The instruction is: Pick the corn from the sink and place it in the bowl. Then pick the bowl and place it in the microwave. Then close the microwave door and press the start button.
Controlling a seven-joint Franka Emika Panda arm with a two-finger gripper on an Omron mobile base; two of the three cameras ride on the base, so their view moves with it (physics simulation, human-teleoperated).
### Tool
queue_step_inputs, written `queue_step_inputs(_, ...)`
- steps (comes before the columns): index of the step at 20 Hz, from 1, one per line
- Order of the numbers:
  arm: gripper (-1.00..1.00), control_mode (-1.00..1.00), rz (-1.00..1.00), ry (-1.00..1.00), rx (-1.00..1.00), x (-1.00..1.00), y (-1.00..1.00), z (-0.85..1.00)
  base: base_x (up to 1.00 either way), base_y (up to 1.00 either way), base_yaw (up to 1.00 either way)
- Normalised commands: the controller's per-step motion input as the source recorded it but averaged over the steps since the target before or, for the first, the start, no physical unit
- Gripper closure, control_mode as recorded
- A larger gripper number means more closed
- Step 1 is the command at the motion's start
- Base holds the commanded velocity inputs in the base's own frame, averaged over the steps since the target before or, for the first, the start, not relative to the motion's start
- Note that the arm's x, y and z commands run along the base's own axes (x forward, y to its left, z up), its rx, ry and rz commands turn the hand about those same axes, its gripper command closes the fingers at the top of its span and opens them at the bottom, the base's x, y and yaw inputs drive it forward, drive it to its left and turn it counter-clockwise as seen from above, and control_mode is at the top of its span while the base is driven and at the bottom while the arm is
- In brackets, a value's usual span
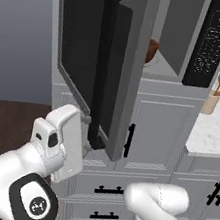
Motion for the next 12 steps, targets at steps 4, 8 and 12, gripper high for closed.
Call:
queue_step_inputs(4,-1.00,-1.00,0.00,-0.07,0.00,0.95,-1.00,0.18,0.00,0.00,0.00)
queue_step_inputs(8,-1.00,-1.00,0.00,-0.02,0.00,0.92,-1.00,0.25,0.00,0.00,0.00)
queue_step_inputs(12,-1.00,-1.00,0.00,0.00,0.00,1.00,-1.00,0.33,0.00,0.00,0.00)
